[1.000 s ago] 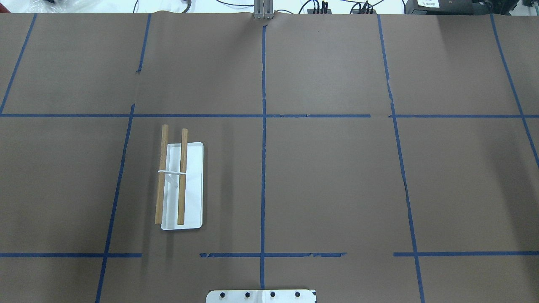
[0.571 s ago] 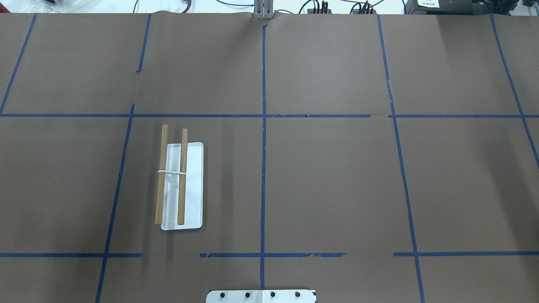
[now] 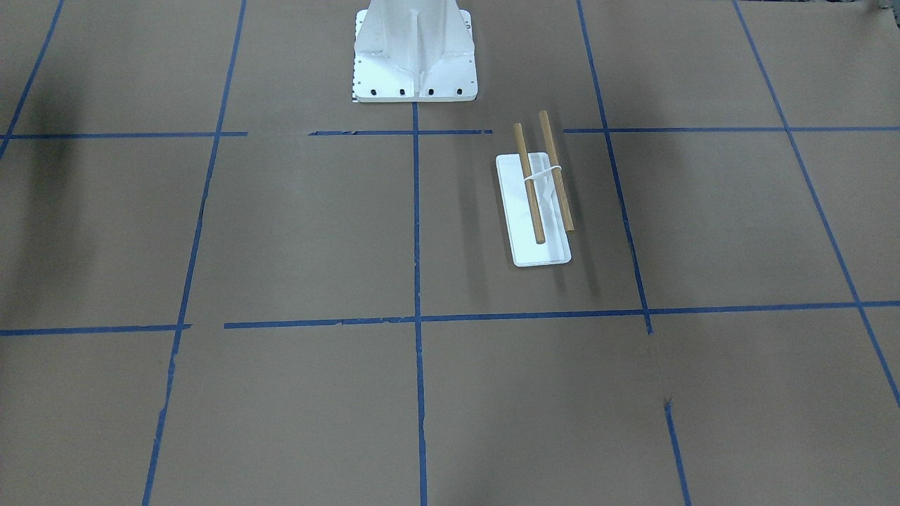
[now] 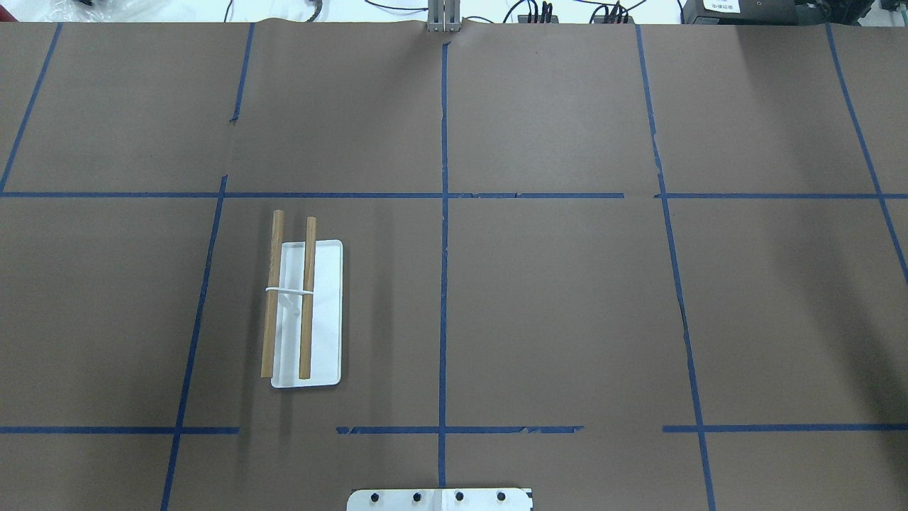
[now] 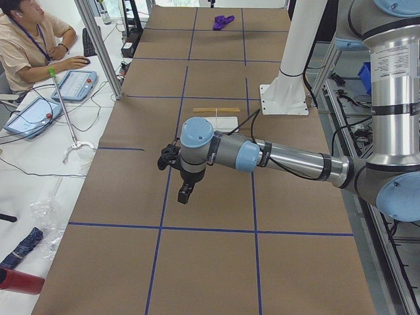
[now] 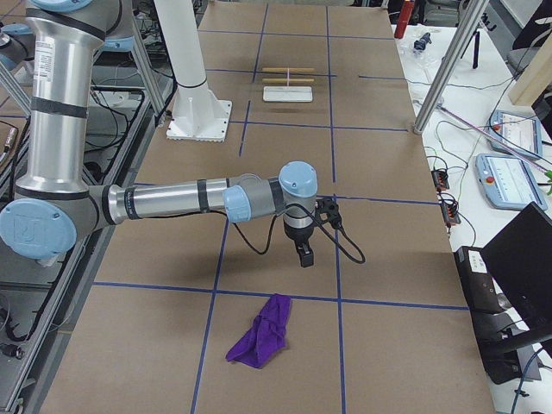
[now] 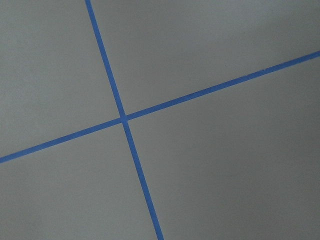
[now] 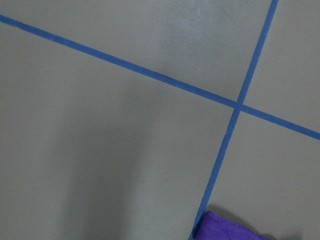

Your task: Hang towel on rack

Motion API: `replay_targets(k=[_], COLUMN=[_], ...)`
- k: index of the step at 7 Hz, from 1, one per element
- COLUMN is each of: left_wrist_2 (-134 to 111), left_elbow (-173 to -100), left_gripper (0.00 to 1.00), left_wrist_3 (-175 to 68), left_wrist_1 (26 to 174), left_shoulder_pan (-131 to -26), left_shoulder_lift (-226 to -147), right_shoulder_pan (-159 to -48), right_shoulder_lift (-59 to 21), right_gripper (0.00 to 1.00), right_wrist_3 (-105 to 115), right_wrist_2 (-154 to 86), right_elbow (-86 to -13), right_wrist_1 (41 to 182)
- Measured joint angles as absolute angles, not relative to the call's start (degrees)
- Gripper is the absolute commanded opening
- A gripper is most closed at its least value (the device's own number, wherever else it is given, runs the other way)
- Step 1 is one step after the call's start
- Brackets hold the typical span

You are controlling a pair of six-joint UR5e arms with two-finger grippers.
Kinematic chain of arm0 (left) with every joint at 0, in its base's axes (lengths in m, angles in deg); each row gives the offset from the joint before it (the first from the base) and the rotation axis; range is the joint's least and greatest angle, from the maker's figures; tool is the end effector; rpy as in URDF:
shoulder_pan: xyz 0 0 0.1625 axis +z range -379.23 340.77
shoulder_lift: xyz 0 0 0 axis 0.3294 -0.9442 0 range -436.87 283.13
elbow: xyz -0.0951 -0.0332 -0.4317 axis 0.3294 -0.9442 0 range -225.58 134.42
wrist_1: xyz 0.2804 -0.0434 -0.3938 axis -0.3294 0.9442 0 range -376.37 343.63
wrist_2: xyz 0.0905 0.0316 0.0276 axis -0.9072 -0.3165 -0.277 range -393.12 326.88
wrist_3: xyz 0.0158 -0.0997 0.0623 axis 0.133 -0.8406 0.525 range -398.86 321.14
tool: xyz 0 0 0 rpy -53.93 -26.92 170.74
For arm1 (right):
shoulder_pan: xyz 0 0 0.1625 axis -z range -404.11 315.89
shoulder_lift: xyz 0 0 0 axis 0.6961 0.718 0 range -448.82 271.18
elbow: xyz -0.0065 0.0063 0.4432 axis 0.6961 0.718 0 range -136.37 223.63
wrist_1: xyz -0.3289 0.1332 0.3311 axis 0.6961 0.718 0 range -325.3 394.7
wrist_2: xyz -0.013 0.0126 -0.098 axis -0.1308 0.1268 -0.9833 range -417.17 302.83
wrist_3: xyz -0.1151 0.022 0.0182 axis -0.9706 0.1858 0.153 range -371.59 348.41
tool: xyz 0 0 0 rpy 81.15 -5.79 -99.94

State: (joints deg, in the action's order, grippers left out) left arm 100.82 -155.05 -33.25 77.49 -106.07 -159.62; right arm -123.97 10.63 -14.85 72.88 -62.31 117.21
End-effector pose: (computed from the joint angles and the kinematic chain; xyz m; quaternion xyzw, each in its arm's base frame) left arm -0.0223 -0.5218 0.5579 0.1376 0.3676 0.1225 0.9116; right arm -0.0336 -0.5115 0.6111 0.0937 -0.3461 -0.1502 0.9213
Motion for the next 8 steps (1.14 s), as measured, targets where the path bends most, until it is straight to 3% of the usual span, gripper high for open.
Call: replay_targets(k=[2,4,6,8], left_wrist_2=[100.93,101.03,100.99,101.06], left_elbow=[-155.05,-155.01,-155.0,-155.22], left_gripper=[1.0,1.0,1.0,1.0], left_wrist_3=[-33.31,-33.31,-33.19,-33.1], left_wrist_1=[77.6,77.93,78.24,78.29], left_shoulder_pan=[-106.07,-106.07,-106.07,-106.07], left_shoulder_lift=[-159.92,-160.22,-160.27,-160.42], right_shoulder_pan=[-121.99,-120.1,-118.81,-117.43], right_shoulder_lift=[14.51,16.3,16.63,17.5], right_gripper=[0.95,0.9,0.79,0.78], right_wrist_3=[-17.66,-18.97,-18.91,-18.83], right_wrist_2=[66.56,63.05,62.82,63.12], right_elbow=[-60.92,-52.64,-44.1,-41.97], right_wrist_1=[113.53,103.17,92.74,90.27])
